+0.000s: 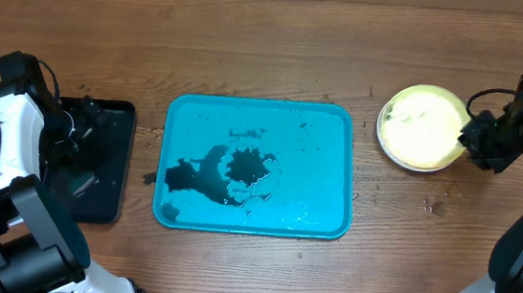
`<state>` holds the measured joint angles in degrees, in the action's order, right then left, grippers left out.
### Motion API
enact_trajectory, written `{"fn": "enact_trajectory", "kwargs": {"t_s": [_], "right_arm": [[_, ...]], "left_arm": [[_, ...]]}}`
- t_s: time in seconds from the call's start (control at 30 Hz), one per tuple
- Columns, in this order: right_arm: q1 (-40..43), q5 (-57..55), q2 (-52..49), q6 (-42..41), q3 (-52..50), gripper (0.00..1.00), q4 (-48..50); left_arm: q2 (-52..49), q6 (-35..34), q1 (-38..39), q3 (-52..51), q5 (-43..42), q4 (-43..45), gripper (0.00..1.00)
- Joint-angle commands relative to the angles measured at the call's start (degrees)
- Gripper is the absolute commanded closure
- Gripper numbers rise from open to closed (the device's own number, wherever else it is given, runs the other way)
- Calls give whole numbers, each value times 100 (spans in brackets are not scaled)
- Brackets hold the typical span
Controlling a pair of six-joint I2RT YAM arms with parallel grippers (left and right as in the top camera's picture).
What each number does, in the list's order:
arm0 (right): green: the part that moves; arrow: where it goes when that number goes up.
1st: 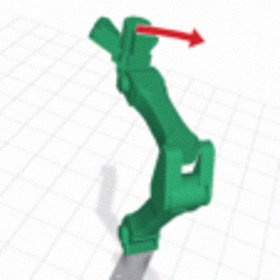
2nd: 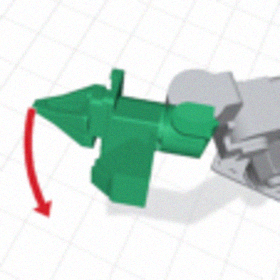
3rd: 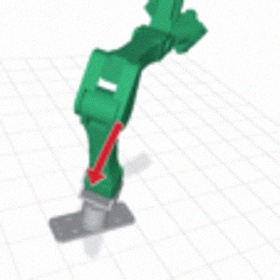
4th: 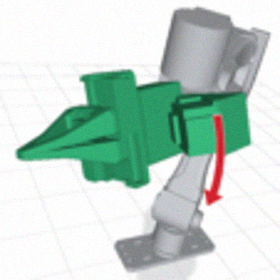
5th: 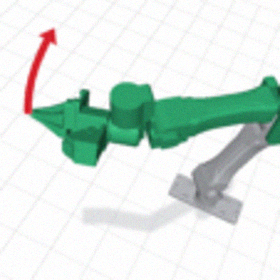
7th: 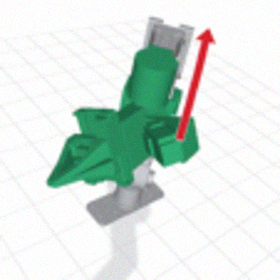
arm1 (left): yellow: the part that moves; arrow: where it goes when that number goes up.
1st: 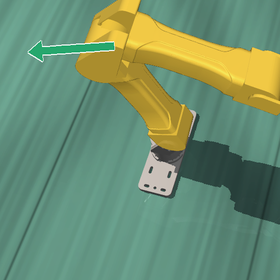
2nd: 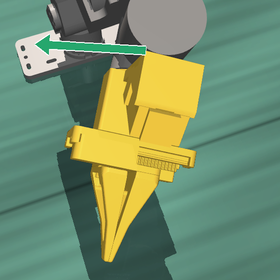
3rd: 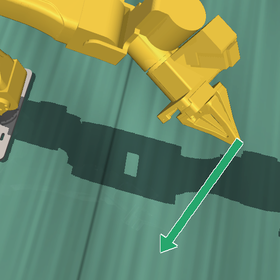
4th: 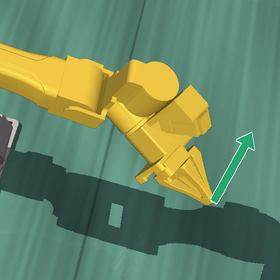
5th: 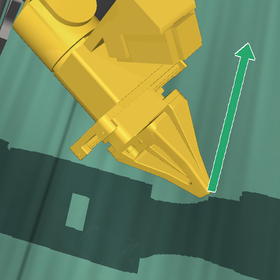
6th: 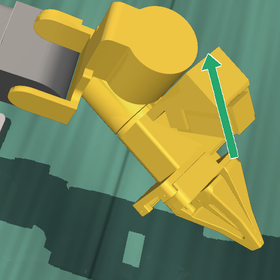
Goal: Clean dirty plates on tray and stack at the side
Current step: 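Open the right gripper and withdraw it from the stacked plates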
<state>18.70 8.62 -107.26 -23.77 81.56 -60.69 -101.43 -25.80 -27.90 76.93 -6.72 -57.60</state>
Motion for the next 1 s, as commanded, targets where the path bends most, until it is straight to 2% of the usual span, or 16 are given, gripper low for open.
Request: {"fn": "enact_trajectory", "kwargs": {"t_s": [0.0, 0.2, 0.43, 0.6, 0.63, 0.83, 0.97], "right_arm": [[-4, 708, 190, 138, -7, 65, -149], [-4, 1408, 605, 651, -7, 59, -717], [-144, 1436, 1947, 1331, -13, 53, -1840], [-297, 1246, 2979, 1401, -13, 44, -2459], [-356, 1246, 3314, 1399, -13, 0, -2688], [-374, 1248, 3827, 1373, -13, 0, -3565], [-374, 1246, 3851, 1355, -13, 0, -3582]], "left_arm": [[-46, -13, -46, 107, -35, 0, 0], [-46, -13, -46, 107, -37, 0, 0], [-46, -13, -46, 107, -37, 2, 0], [-46, -13, -46, 107, -37, 0, 0], [-46, -13, -46, 107, -37, 0, 0], [-46, -13, -46, 107, -37, 0, 0], [-46, -13, -46, 107, -37, 2, 0]]}}
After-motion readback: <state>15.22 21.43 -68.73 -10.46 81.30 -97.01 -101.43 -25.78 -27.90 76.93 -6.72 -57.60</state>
